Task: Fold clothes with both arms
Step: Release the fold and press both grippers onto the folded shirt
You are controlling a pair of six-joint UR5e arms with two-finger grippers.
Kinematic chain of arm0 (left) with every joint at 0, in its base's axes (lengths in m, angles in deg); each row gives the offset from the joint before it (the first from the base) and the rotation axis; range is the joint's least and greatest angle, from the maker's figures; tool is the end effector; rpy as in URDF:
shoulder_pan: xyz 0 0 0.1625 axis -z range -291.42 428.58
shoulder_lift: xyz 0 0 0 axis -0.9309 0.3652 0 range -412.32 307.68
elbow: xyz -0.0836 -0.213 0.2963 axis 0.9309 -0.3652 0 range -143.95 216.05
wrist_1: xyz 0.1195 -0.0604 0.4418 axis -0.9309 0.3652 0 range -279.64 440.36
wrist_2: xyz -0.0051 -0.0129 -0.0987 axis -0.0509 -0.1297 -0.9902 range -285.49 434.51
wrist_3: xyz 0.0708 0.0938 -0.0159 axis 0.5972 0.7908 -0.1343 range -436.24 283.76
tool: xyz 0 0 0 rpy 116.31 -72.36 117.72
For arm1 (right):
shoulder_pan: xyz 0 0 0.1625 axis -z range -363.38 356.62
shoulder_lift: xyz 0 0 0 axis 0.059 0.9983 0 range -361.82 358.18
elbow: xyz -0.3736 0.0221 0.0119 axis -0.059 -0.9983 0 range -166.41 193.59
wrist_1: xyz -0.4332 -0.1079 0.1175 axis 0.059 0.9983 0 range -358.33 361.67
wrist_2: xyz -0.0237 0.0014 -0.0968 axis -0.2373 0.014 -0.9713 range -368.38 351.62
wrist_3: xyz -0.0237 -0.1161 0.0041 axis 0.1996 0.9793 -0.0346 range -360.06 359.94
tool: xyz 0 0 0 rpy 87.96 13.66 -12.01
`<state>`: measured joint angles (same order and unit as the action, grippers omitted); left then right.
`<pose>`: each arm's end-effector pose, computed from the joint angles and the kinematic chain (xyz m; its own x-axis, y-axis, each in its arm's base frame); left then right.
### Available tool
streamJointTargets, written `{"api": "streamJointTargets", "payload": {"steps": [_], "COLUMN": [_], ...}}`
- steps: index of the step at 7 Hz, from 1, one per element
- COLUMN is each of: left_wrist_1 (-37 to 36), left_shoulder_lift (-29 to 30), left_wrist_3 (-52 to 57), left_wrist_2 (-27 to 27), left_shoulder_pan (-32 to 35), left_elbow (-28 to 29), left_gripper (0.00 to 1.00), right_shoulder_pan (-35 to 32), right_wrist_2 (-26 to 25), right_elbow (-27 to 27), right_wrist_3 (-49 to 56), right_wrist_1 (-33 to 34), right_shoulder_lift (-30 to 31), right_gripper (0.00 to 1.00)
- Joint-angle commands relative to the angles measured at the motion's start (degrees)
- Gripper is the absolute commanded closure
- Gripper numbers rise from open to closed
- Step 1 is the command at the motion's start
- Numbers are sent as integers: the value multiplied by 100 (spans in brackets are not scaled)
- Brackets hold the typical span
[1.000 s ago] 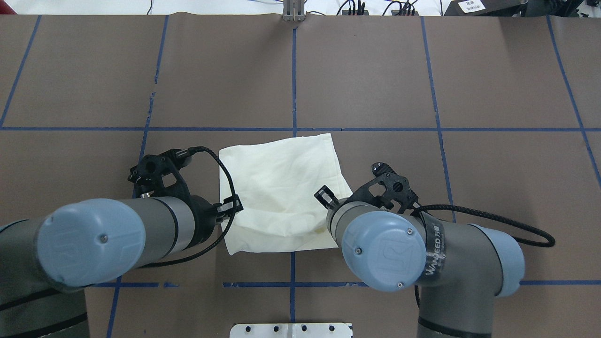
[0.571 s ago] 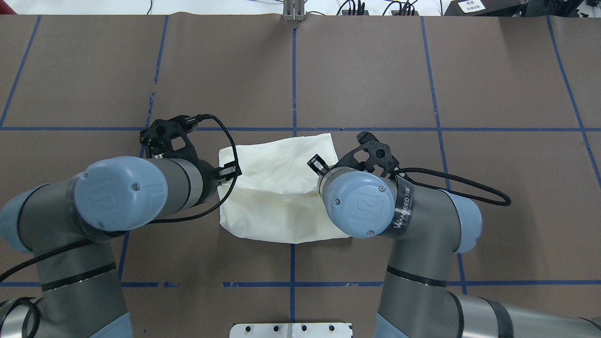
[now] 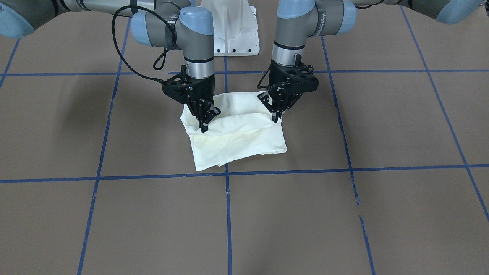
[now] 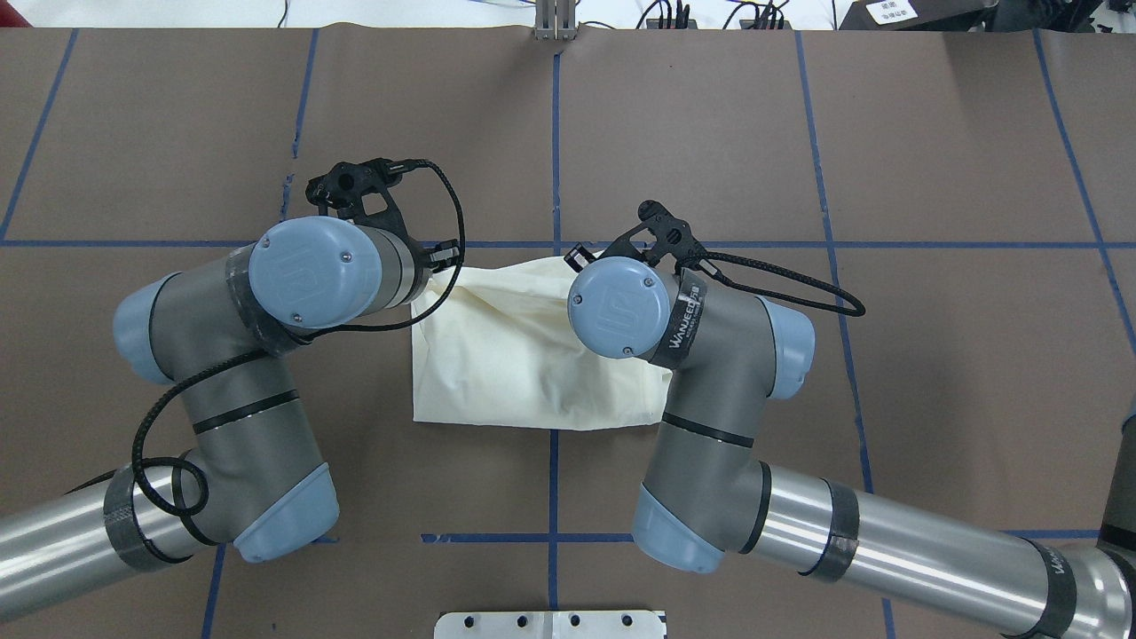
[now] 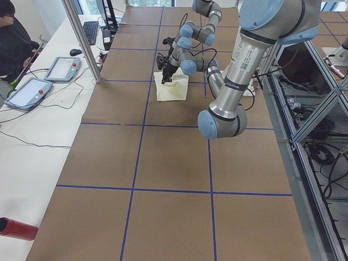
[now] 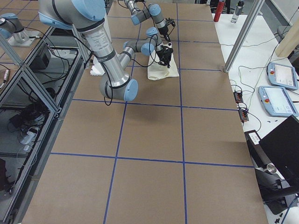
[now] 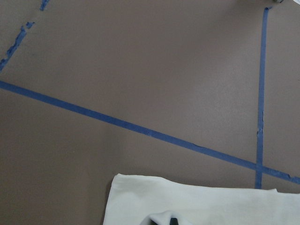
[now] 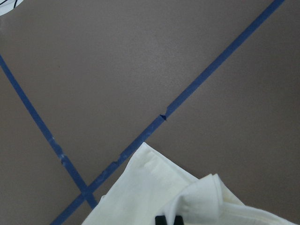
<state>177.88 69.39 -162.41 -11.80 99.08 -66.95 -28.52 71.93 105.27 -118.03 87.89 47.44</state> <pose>0.5019 -0.4591 0.1638 0.5633 -0.2544 -0.7861 0.5140 0.8528 0.0923 -0.5904 -0.4463 0.1571 0.3054 0.6540 0.6921 -0.7610 0.6046 -0.2355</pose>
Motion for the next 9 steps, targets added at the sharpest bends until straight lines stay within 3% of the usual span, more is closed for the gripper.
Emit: {"api": "streamJointTargets", "payload": {"steps": [1, 2, 3, 4, 6, 9], "left_wrist_1": [423, 600, 627, 776, 795, 803], "left_shoulder_lift": [28, 28, 2, -42, -269, -429], "left_wrist_3": [73, 82, 334, 781, 1590, 1717], "left_wrist_2": [0, -9, -9, -35, -813, -896], "left_shoulder_pan": [26, 25, 17, 34, 287, 316], "left_elbow": [497, 622, 640, 510, 11, -221], "left_gripper": [100, 100, 1, 0, 0, 0], "right_shoulder_pan": [-53, -53, -53, -62, -53, 307], "right_wrist_2": [38, 38, 20, 46, 483, 267], "right_elbow": [-377, -439, -501, -432, -73, -297], "right_wrist_3": [176, 474, 1016, 1222, 1793, 2576], "right_wrist_1": [-272, -308, -325, -378, -440, -422], "right_shoulder_lift": [-48, -48, -83, -92, -49, 31], "right_gripper": [100, 61, 1, 0, 0, 0]}}
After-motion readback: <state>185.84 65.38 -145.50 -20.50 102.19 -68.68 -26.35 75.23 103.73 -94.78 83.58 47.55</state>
